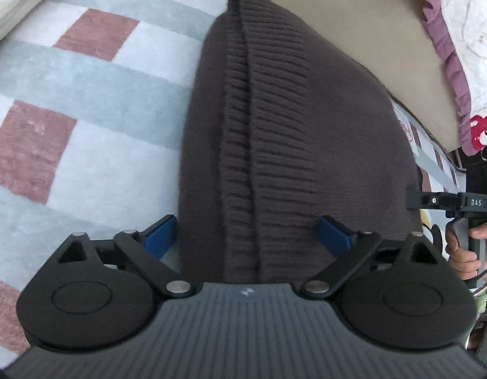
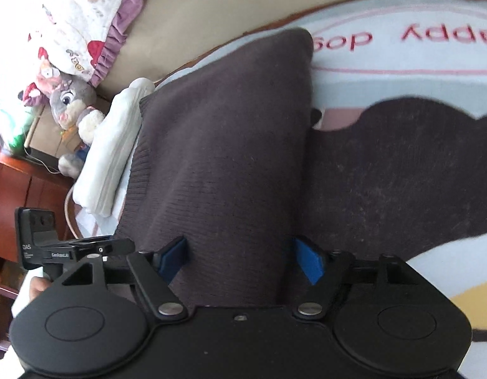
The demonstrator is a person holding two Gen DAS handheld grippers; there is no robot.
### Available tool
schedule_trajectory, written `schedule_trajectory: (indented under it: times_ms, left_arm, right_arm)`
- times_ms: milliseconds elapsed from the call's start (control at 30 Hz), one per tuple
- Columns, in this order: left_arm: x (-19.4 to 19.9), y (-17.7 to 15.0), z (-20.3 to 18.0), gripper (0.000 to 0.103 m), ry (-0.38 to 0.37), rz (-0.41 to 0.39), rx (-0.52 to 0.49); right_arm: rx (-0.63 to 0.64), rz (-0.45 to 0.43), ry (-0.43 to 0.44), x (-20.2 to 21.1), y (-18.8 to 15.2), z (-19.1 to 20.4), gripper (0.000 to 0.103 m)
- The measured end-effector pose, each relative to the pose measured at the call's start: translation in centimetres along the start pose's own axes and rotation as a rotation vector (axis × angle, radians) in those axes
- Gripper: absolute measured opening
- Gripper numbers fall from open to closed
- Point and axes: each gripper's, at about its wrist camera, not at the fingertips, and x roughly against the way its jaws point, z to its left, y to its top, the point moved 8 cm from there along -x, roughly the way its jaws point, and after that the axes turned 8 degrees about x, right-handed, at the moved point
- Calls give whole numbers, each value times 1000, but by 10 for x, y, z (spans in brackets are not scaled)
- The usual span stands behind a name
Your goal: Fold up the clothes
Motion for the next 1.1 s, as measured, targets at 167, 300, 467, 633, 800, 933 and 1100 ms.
schedule_trajectory:
  times_ms: [167, 300, 467, 633, 800, 933, 1100]
  left_arm:
    - [3, -1, -21, 45, 40, -85, -82]
    - [22, -8, -46, 28, 94, -153, -180]
    - [27, -15, -63, 28, 133, -164, -239]
    - [11, -10, -47, 38, 186, -102, -177]
    - [1, -5, -40, 63, 145, -43, -130]
    - [-7, 0, -35, 70, 92, -12, -92]
    - [-1, 2, -44, 36, 54, -87, -131]
  right_arm:
    - [23, -49, -1, -12, 8, 7, 73]
    - [212, -103, -63, 3, 18, 47, 47]
    - [441, -112, -133, 14, 27, 96, 47]
    - [432, -33, -247, -3, 28, 80, 51]
    - [280, -19, -210, -1, 19, 45, 58]
    - [205, -30, -138, -2, 15, 36, 66]
    - [125, -13, -50, -12, 0, 20, 80]
